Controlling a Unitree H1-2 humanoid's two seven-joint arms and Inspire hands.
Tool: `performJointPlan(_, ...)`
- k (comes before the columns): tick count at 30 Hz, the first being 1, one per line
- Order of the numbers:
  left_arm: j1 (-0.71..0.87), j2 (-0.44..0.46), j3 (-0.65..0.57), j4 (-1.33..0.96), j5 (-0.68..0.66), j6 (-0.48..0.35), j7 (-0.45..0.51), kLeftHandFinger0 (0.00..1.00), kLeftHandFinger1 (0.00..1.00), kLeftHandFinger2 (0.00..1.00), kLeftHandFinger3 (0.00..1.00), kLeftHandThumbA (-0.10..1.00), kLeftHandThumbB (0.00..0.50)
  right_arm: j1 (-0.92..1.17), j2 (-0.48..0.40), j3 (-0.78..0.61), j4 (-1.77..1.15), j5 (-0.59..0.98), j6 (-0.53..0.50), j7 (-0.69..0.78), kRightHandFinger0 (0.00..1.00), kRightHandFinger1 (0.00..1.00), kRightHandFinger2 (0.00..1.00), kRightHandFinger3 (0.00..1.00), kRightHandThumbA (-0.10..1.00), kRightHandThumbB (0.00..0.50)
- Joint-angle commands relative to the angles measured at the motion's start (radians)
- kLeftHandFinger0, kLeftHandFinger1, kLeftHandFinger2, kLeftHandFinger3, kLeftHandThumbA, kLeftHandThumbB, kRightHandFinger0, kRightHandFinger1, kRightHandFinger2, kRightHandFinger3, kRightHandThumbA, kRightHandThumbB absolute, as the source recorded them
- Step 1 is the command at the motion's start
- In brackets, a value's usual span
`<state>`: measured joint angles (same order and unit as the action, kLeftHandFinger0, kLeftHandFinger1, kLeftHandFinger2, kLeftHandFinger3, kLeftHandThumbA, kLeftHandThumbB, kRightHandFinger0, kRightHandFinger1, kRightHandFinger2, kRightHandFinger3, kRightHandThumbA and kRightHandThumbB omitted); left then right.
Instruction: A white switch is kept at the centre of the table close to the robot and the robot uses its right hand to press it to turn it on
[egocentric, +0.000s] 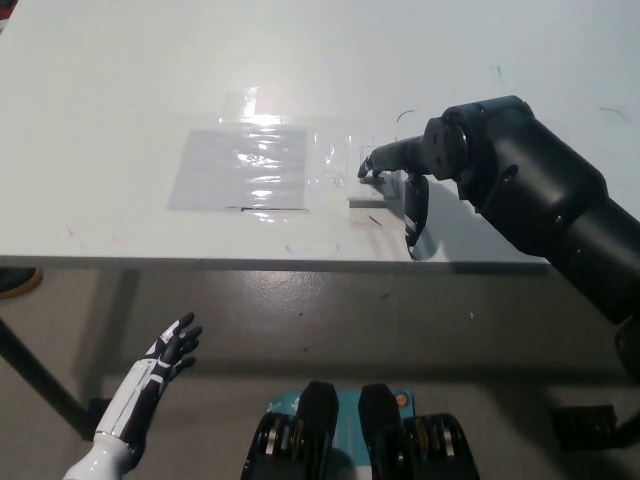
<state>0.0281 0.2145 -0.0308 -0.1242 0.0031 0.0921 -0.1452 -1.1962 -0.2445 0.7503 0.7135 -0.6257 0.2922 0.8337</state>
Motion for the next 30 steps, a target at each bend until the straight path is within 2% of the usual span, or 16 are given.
performJointPlan(1, -0.002, 0.018, 0.007, -0.029, -0.014, -0.021, -0.019, 1.00, 1.00, 1.00, 1.00, 1.00, 0.099, -0.047, -0.004, -0.022, 0.005, -0.015, -0.014, -0.012, 1.00, 1.00, 1.00, 1.00, 1.00, 0.309)
performJointPlan(7, -0.004, 0.017, 0.003, -0.034, -0.017, -0.021, -0.024, 1.00, 1.00, 1.00, 1.00, 1.00, 0.108, -0.044, -0.005, -0.025, 0.011, -0.014, -0.029, -0.014, 1.00, 1.00, 1.00, 1.00, 1.00, 0.295)
performJointPlan(19, -0.010, 0.020, 0.000, -0.037, -0.006, -0.020, -0.021, 1.00, 1.00, 1.00, 1.00, 1.00, 0.124, -0.050, 0.012, -0.027, 0.047, -0.023, -0.050, -0.038, 1.00, 1.00, 1.00, 1.00, 1.00, 0.303)
performJointPlan(25, -0.011, 0.019, 0.004, -0.044, -0.013, -0.011, -0.021, 1.00, 1.00, 1.00, 1.00, 1.00, 0.153, -0.041, 0.026, -0.021, 0.079, -0.024, -0.069, -0.043, 1.00, 1.00, 1.00, 1.00, 1.00, 0.290)
performJointPlan(30, -0.014, 0.023, 0.003, -0.040, -0.010, -0.017, -0.022, 1.00, 1.00, 1.00, 1.00, 1.00, 0.113, -0.038, 0.037, -0.025, 0.103, -0.025, -0.075, -0.049, 1.00, 1.00, 1.00, 1.00, 1.00, 0.288)
